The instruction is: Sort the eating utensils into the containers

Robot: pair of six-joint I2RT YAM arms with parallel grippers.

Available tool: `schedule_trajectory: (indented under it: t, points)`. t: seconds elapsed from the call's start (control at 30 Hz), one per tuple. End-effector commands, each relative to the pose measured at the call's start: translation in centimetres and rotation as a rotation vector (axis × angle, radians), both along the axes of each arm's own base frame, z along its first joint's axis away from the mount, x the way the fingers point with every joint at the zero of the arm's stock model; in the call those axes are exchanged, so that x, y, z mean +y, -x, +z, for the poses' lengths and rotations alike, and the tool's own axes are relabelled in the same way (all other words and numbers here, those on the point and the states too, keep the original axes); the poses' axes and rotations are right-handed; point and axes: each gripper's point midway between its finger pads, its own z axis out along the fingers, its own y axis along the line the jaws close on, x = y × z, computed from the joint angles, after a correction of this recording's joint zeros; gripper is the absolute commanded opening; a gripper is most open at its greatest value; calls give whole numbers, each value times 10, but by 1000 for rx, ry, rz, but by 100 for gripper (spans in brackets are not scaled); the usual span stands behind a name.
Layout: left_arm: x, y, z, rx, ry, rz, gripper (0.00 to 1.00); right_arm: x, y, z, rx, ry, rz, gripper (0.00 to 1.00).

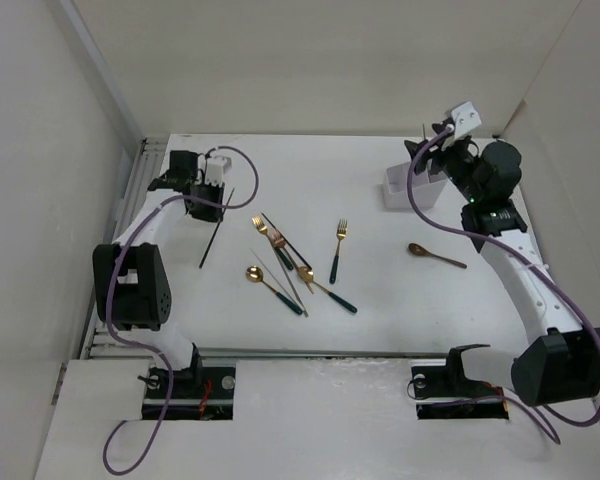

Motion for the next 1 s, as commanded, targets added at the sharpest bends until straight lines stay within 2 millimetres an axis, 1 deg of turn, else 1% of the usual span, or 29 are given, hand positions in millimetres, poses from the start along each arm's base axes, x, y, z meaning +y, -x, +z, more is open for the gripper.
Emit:
schedule_trajectory:
  t: [0.0,0.03,0.07,0.1,0.13,0.17,0.2,0.23,0.27,0.3,0.33,0.37,0.4,0.43,0.47,0.5,0.53,0.57,0.6,0.63,0.67,0.7,0.73,0.77,0.8,0.83,0.87,0.9,0.97]
  points:
    - [-25,-22,87,-182,149,-12,0,37,10,-2,-18,18,133,71]
    - [-31,-32,112,-234,185,-17,0,47,7,-12,6,21,155,71]
    - [-42,-33,131,-261,245,-45,0,72,12,-19,21,24,219,74]
    - [-53,-34,145,-270,291,-49,0,86,9,-25,38,28,254,76]
    - [-63,-38,160,-305,320,-72,0,100,15,-19,26,28,297,78]
    - [-73,-42,190,-378,343,-105,0,117,12,-30,59,24,340,81]
    - [-86,-41,205,-408,377,-157,0,147,23,-18,36,26,443,91]
    - [-97,-38,222,-444,408,-189,0,164,27,-16,43,18,504,98]
    - [-110,-29,239,-477,446,-224,0,184,23,-28,89,-4,568,99]
    - [-121,-28,264,-554,483,-276,0,203,34,-22,73,-14,685,99]
    - [-127,-24,277,-592,502,-303,0,216,38,-4,42,-33,750,99]
    - [-135,-15,290,-631,515,-339,0,229,43,-2,44,-53,809,99]
    - [-140,-13,302,-675,527,-355,0,238,38,0,58,-108,851,99]
    - [-144,-8,309,-693,536,-378,0,247,43,5,53,-132,900,98]
    - [-146,-7,312,-702,544,-393,0,250,42,9,46,-157,919,96]
    - [-151,-2,322,-735,550,-414,0,259,42,8,59,-188,948,95]
    - [-156,4,329,-743,568,-429,0,261,42,10,34,-192,964,95]
    - [-157,5,326,-740,574,-440,0,268,46,18,16,-189,988,94]
    - [-160,11,330,-743,584,-446,0,275,49,16,30,-197,1005,94]
    - [-161,12,333,-750,590,-460,0,278,45,13,44,-208,1008,94]
    - [-166,14,333,-747,595,-471,0,282,52,19,34,-211,1033,94]
    - [-166,14,333,-747,595,-471,0,284,50,15,44,-220,1035,94]
    - [-170,20,332,-742,600,-482,0,285,49,13,62,-236,1040,94]
    - [-170,19,328,-738,600,-481,0,284,51,21,30,-248,1049,92]
    - [-169,21,327,-738,600,-481,0,285,52,17,35,-255,1062,92]
    - [-173,22,324,-739,598,-495,0,286,53,17,47,-279,1072,91]
    - [-172,23,326,-754,594,-489,0,285,56,26,7,-291,1083,90]
    - [-172,22,320,-740,593,-485,0,290,58,20,24,-297,1104,88]
    - [-176,24,322,-748,598,-498,0,295,55,9,77,-313,1115,85]
